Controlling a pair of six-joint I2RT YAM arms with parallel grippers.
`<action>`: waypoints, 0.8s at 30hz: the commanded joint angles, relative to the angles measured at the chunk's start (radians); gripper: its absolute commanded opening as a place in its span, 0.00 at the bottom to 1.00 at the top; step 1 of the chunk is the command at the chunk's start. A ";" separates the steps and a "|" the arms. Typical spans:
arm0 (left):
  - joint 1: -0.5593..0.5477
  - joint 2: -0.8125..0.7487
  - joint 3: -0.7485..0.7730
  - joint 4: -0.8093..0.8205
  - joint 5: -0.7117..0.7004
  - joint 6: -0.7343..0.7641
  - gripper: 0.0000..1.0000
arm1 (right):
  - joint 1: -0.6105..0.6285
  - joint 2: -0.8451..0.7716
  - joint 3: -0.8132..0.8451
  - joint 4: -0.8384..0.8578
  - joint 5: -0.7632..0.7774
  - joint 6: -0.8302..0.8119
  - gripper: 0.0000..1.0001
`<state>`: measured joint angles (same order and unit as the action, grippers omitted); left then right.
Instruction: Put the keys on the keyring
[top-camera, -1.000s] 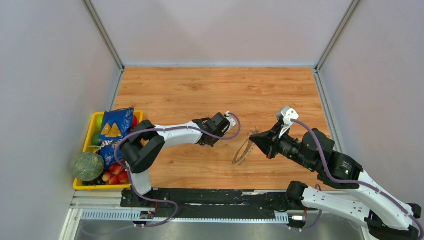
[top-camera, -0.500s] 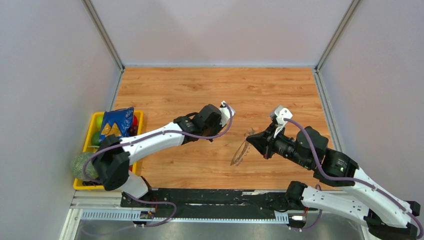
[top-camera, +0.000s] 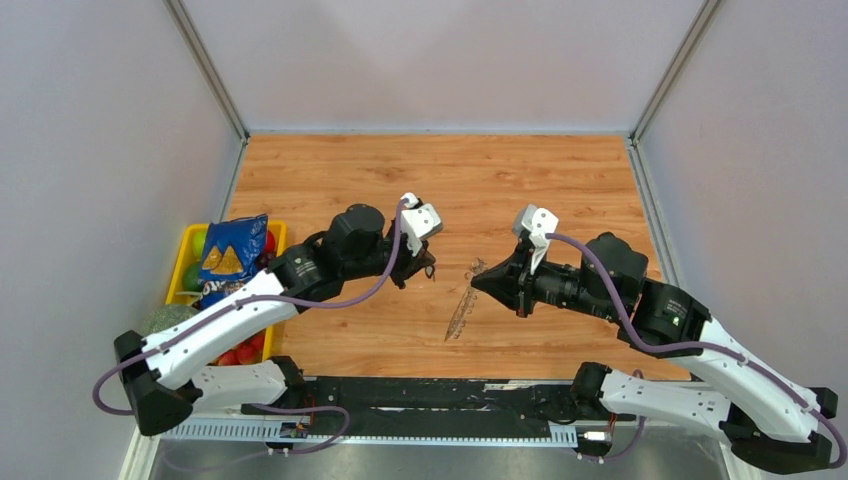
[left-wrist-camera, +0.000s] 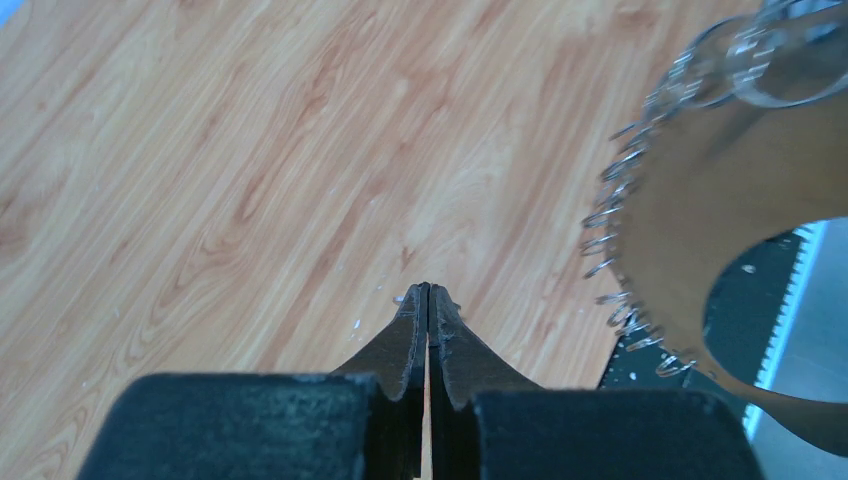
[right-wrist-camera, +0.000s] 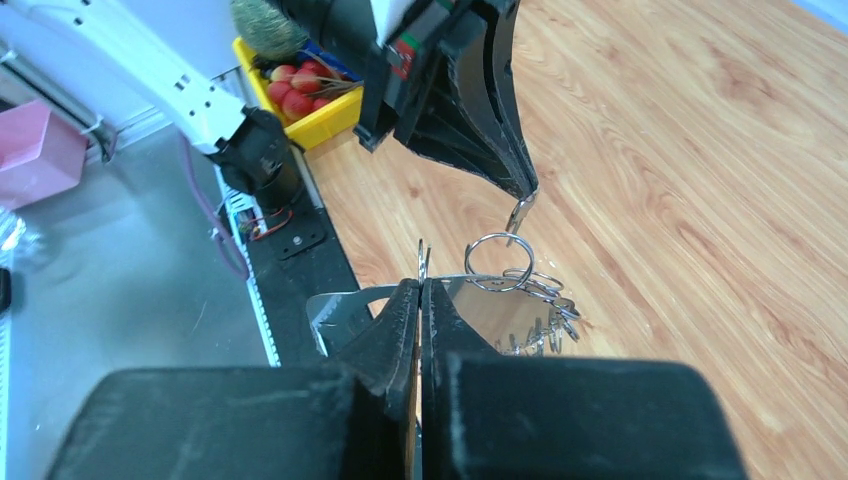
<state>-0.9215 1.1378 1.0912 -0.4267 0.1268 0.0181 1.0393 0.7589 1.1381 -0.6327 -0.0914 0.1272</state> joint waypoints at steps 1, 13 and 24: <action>-0.003 -0.096 -0.022 0.055 0.170 0.028 0.00 | -0.001 0.021 0.063 0.048 -0.158 -0.069 0.00; -0.003 -0.304 -0.092 0.209 0.403 0.013 0.00 | -0.002 0.109 0.125 0.063 -0.380 -0.122 0.00; -0.003 -0.372 -0.091 0.250 0.586 -0.004 0.00 | -0.002 0.162 0.146 0.120 -0.556 -0.155 0.00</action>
<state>-0.9215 0.7944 1.0046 -0.2333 0.6170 0.0208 1.0393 0.9211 1.2201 -0.6113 -0.5556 0.0044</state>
